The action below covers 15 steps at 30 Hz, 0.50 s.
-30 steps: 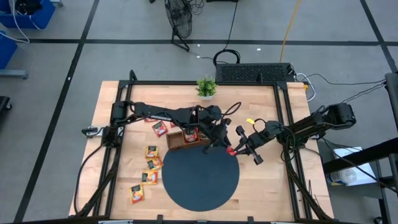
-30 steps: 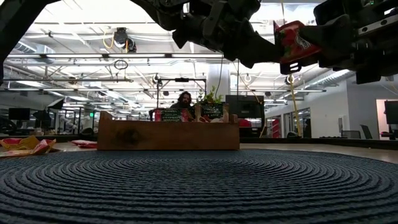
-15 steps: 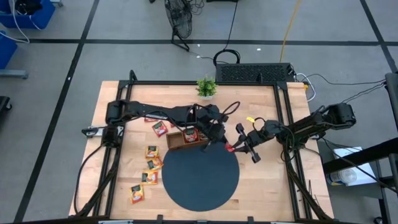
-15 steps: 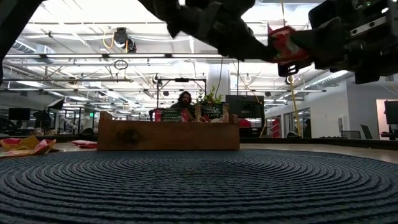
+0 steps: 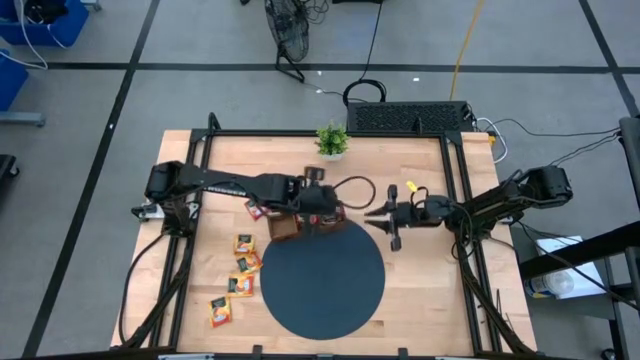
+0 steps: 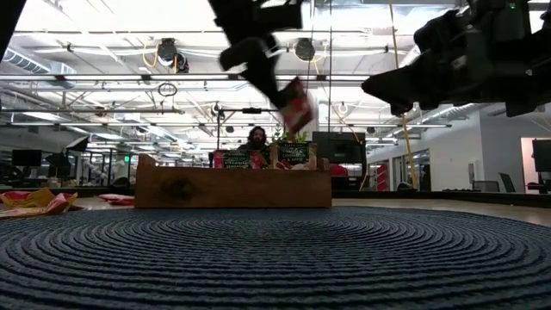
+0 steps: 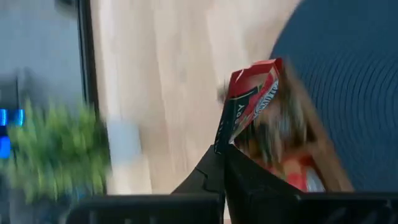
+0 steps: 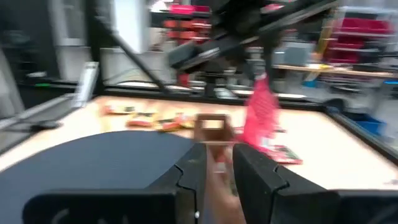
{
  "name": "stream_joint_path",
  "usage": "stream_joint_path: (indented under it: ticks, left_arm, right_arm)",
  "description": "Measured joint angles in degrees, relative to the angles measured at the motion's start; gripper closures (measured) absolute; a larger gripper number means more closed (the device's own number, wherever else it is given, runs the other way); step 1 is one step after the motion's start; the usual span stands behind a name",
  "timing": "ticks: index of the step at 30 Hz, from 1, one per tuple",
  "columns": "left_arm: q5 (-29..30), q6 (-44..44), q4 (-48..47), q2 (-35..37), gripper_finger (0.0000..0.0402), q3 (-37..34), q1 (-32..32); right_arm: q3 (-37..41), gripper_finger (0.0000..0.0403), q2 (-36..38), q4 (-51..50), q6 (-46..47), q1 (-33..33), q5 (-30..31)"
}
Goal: Pick & Place Tea
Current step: Put the red tea bag into the middle slot of the wooden organizer
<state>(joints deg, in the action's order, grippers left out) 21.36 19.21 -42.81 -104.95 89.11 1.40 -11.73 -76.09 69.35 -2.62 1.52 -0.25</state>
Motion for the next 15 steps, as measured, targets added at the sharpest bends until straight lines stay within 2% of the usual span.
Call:
stream_joint_path:
  ticks: [3, 5, 11, 15]
  left_arm:
    - [2.2, -10.0, -7.6, 0.0, 0.0401, 0.0, 0.9]
    - [2.3, -16.5, -11.1, 0.0, 0.0401, 0.0, 1.5]
    - [1.2, -29.3, -22.1, 0.0, 0.0401, 3.0, 3.8]
    - [-0.7, -36.4, -26.1, 0.0, 0.0401, 5.4, 4.1]
  right_arm:
    - [0.0, 0.0333, 0.0, 0.1, 0.2, -0.1, 4.7]
    - [0.0, 0.0333, 0.0, 0.1, 0.1, 0.0, 5.7]
    - [0.0, 0.0333, 0.0, 0.2, -1.0, -0.1, 6.4]
    - [0.0, 0.0333, 0.0, 0.2, -2.1, -0.1, 6.4]
